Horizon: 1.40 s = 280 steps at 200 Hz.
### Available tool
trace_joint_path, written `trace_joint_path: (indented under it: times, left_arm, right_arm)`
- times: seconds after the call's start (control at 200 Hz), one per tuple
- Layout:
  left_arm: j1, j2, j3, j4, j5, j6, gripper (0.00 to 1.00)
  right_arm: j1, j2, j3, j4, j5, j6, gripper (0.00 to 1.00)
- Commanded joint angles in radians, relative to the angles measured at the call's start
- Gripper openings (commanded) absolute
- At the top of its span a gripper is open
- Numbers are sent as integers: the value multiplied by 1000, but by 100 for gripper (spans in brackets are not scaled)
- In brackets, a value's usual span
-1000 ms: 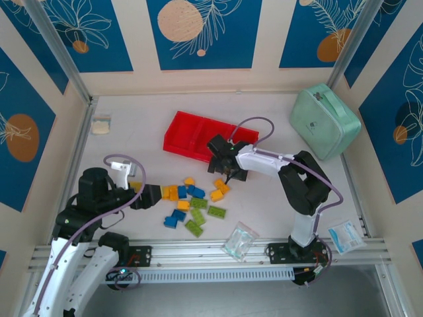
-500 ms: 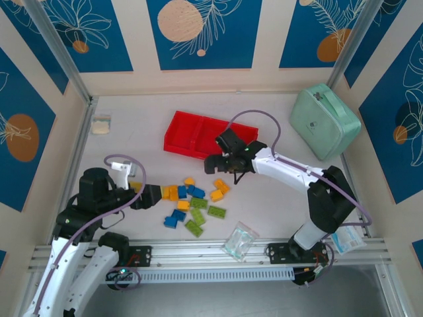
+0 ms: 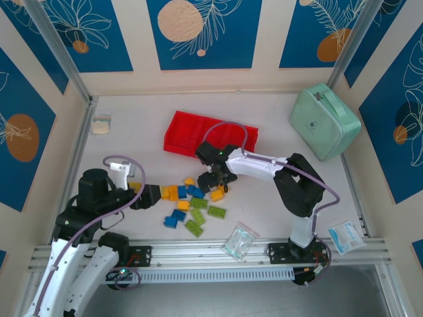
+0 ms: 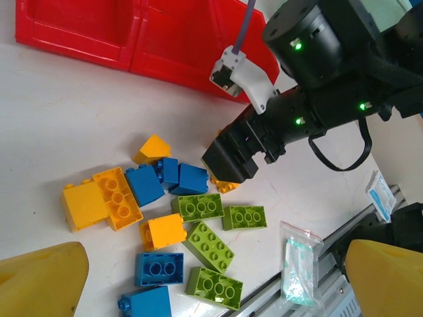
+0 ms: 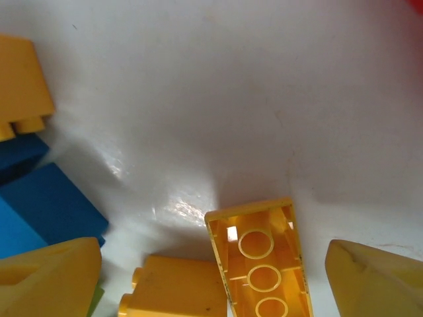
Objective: Sort the legos into containers by color
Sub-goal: Pick up the lego from the center of the table.
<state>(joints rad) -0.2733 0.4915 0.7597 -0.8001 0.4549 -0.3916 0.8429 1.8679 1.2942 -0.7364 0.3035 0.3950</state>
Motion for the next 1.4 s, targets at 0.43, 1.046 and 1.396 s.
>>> trace_joint_path:
  times: [0.43, 1.046, 1.396]
  left_arm:
    - [-6, -24, -9, 9, -42, -9, 99]
    - [-6, -24, -11, 11, -42, -9, 99]
    - [-6, -22, -9, 6, -58, -9, 99]
  right_arm:
    - [-40, 55, 2, -25, 76, -36, 64]
    - [-53, 108, 11, -12, 154, -16, 45]
    - [-20, 90, 97, -128, 246, 7, 27]
